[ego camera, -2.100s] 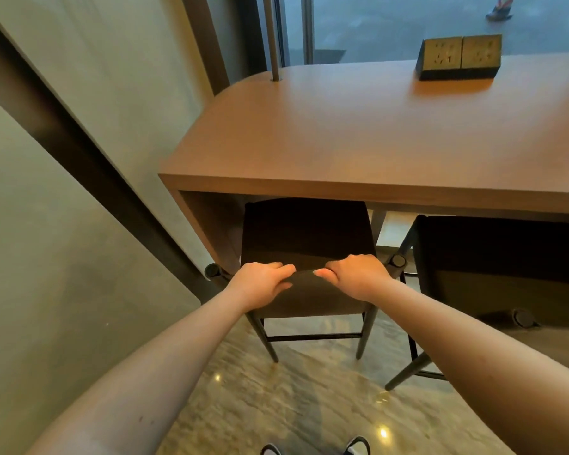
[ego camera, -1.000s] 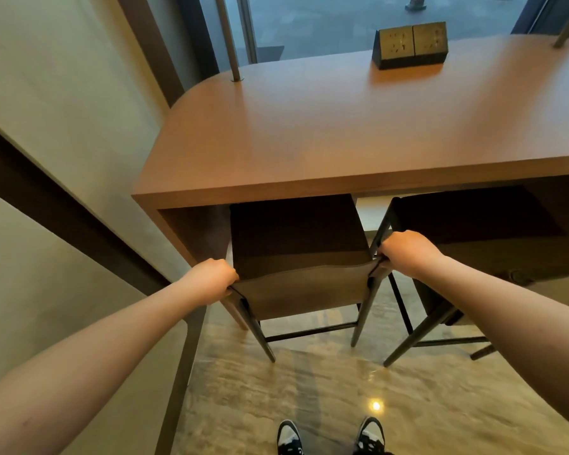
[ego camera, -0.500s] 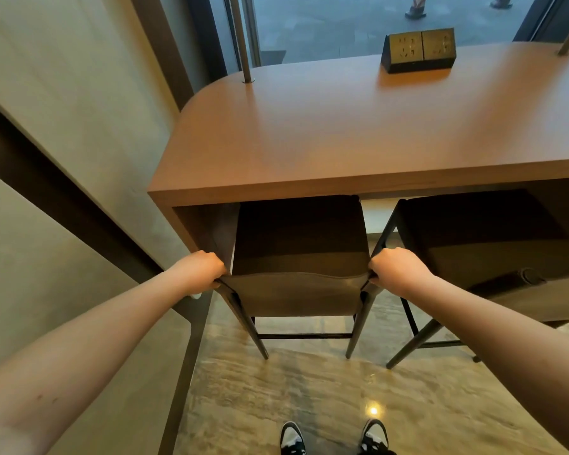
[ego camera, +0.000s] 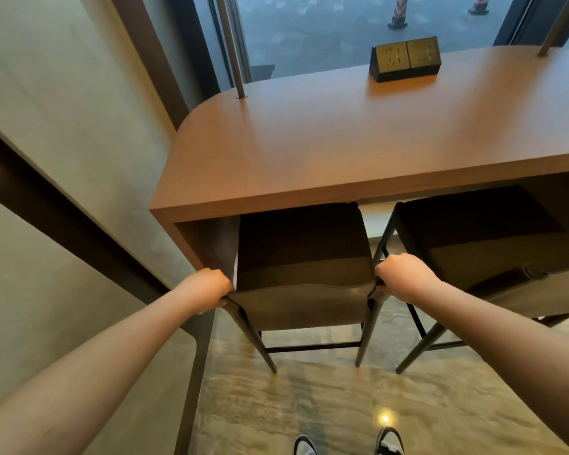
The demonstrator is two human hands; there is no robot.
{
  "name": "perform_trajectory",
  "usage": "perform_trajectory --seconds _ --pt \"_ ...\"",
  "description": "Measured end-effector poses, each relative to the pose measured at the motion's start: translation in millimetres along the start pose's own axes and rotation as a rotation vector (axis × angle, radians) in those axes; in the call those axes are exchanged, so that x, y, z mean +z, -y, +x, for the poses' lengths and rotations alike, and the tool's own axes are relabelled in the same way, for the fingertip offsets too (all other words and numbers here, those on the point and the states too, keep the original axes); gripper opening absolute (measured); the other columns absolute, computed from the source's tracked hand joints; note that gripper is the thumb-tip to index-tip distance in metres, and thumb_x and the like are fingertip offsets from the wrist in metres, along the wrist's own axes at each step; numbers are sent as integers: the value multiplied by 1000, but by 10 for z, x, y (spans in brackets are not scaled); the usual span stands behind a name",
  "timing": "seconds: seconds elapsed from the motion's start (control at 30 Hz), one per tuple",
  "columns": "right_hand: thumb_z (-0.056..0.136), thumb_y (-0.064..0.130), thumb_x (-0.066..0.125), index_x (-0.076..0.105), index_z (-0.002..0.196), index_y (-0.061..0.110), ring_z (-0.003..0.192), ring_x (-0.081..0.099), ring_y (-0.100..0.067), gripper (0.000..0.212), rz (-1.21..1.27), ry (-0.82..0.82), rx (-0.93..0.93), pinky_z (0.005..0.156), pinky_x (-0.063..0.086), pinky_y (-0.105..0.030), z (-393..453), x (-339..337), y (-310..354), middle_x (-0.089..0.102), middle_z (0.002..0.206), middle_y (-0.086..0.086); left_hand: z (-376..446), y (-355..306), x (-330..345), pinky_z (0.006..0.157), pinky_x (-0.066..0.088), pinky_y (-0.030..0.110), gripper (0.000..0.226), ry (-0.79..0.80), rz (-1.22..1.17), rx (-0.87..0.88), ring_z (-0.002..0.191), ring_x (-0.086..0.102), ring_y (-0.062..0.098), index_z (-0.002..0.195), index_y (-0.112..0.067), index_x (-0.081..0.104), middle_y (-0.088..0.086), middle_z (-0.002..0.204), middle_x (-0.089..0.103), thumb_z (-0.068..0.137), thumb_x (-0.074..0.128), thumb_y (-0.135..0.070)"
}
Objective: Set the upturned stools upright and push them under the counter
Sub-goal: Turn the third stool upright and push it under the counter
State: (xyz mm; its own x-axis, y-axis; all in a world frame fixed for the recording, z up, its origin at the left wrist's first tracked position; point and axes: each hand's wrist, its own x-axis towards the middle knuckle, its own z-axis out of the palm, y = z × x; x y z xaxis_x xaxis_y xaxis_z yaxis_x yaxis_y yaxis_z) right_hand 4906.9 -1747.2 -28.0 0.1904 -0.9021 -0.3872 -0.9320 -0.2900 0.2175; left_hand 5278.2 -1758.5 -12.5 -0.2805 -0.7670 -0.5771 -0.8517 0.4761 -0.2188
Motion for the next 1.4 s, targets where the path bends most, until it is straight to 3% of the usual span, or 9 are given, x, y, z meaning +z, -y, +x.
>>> perform_trajectory --seconds 0.2,0.37,0.57,0.7,0.87,1.07,1.2,1.4 --pt "96 28 57 69 107 17 80 68 -19 19 -41 -29 -32 65 49 -27 -25 -19 -14 68 92 -2 -1 31 21 72 50 25 24 -19 25 -2 95 69 20 118 -15 69 4 106 71 98 59 -23" --pt "97 29 57 69 109 18 77 66 -16 21 -21 -22 -53 66 50 -26 -20 49 -33 65 88 0 18 35 79 72 49 26 25 -6 71 36 97 68 22 120 -14 68 5 107 70 99 59 -25" --pt "96 29 57 68 108 19 71 61 -15 19 -15 -83 -22 62 47 -26 -30 102 -11 67 91 0 -18 17 71 80 55 26 27 -26 58 32 98 69 20 123 -15 66 5 110 70 99 59 -24" --pt "94 28 59 67 112 21 77 65 -18 20 -13 -114 5 61 47 -28 -89 131 30 65 98 -1 6 8 124 87 57 31 29 -56 62 40 102 68 20 126 -16 64 4 113 70 98 61 -23" --pt "93 22 62 59 126 18 103 60 -27 33 67 -177 51 78 55 -36 -179 153 88 59 119 -8 30 30 192 86 57 29 32 -97 57 29 102 68 17 127 -21 64 0 114 70 96 64 -27" --pt "93 21 63 47 138 16 127 48 -30 48 138 -255 73 95 50 -40 -243 210 108 50 138 -11 -59 -32 175 84 57 30 30 -179 -9 -28 95 67 13 122 -26 67 -6 105 70 95 61 -37" --pt "91 29 66 34 149 20 137 39 -30 66 317 -274 15 106 43 -42 -376 274 59 38 151 -8 -101 -159 140 92 49 35 45 -312 90 -73 111 62 18 133 -30 56 -5 120 66 93 59 -51" --pt "89 29 70 23 153 25 145 28 -26 80 479 -369 -24 113 32 -41 -842 529 -308 28 158 -5 -137 -941 -9 101 44 38 71 -458 -27 -117 128 52 22 151 -29 35 0 142 53 91 58 -59"
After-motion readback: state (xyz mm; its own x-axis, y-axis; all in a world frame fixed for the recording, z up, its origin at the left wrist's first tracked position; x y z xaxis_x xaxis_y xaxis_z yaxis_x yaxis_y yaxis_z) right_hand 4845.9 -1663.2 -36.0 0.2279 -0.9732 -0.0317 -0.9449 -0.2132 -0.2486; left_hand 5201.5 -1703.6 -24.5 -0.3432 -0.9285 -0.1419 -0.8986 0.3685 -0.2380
